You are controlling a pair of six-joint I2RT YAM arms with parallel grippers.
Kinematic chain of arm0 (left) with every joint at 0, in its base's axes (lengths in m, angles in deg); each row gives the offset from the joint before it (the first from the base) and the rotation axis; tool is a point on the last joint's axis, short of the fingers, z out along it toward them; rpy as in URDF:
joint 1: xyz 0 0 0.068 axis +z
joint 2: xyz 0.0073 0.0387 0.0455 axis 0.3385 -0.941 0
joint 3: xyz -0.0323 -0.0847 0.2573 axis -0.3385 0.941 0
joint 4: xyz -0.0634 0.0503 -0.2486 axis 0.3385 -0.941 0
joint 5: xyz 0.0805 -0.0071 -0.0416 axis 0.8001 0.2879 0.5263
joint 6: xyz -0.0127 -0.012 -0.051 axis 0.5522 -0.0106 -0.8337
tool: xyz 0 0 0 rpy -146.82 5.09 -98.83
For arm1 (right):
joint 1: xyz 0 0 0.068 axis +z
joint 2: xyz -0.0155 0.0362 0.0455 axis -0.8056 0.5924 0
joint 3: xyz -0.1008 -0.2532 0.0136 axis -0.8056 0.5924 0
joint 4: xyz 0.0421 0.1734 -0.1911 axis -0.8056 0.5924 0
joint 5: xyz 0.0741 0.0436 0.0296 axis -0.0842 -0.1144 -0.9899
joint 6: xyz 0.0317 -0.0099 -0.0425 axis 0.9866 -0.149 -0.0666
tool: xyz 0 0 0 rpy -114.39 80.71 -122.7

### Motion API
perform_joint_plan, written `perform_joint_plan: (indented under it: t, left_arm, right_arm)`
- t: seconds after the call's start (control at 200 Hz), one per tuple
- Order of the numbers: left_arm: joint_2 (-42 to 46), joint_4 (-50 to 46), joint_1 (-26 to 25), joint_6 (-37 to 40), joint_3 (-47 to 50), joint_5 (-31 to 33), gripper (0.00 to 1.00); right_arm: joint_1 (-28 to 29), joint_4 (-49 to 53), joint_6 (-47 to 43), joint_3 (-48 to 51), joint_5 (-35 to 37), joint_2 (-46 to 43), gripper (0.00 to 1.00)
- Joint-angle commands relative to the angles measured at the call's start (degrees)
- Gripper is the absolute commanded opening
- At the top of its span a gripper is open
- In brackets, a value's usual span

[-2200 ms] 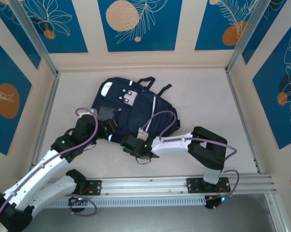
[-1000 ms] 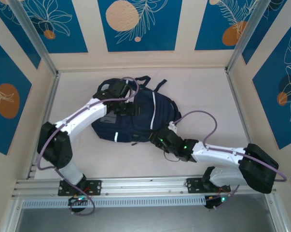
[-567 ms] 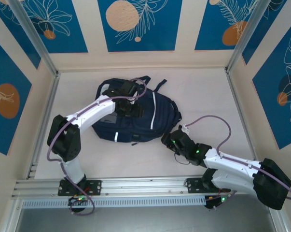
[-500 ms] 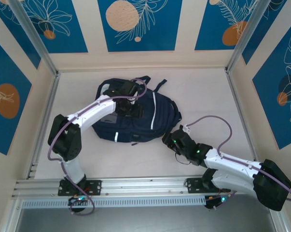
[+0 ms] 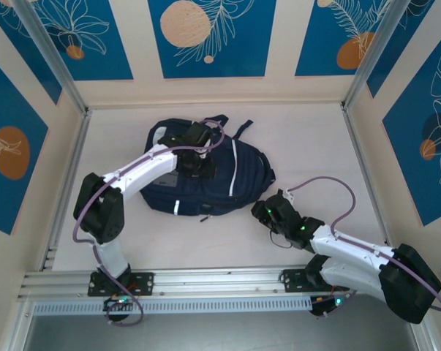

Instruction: Pack books, pencil case, and school supplies into a backpack

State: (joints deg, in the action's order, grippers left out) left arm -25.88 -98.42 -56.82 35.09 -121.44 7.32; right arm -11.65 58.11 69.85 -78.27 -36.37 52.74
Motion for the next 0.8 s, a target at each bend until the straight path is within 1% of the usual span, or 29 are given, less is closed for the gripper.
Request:
perform_joint_plan:
  t: [0.0,0.07,0.115,0.195,0.315,0.345,0.395,0.47,0.555,0.675,0.795]
  left_arm:
    - [-1.4,0.1,-1.3,0.8,0.2,-1.6,0.35]
    - [-2.3,-0.1,-1.3,1.0,0.2,-0.6,0.42]
    - [-3.3,-0.5,-1.2,1.2,0.1,0.5,0.45]
    - [-4.9,-1.6,-1.3,1.5,-0.3,1.9,0.46]
    - [-6.6,-1.8,-1.2,1.2,-0.1,2.5,0.45]
    - [-6.8,-1.5,-1.2,1.0,0.0,2.1,0.43]
    - [-6.9,-0.6,-1.2,0.6,0.2,1.2,0.35]
    - [-6.9,0.1,-1.1,0.2,-0.2,0.3,0.17]
    - [-6.4,-0.4,-0.8,-0.3,-2.0,-0.1,0.0]
    - [-3.9,-1.2,1.3,-1.8,-4.7,-2.8,0.0]
    - [0.2,0.4,4.2,-4.9,-5.5,-6.3,0.0]
  right_arm:
    - [-1.6,-0.4,-2.4,-1.4,-1.6,-0.5,0.45]
    - [-2.2,-0.3,-2.7,-1.7,-2.4,-0.3,0.45]
    - [-2.5,-0.2,-2.6,-2.0,-2.7,-0.2,0.45]
    - [-2.7,-0.2,-2.6,-2.2,-3.0,-0.2,0.45]
    - [-2.7,-0.4,-2.6,-2.3,-3.4,0.1,0.45]
    - [-2.8,-0.5,-2.6,-2.3,-3.4,0.3,0.45]
    - [-2.8,-0.5,-2.5,-2.3,-3.4,0.6,0.45]
    - [-2.8,-1.1,-2.7,-2.3,-4.0,0.9,0.44]
    - [-2.8,-1.6,-3.9,-2.9,-5.8,1.4,0.43]
    - [-2.0,-1.8,-6.5,-4.1,-7.5,2.1,0.41]
    - [-0.8,-6.2,-10.9,-4.1,-10.3,3.3,0.4]
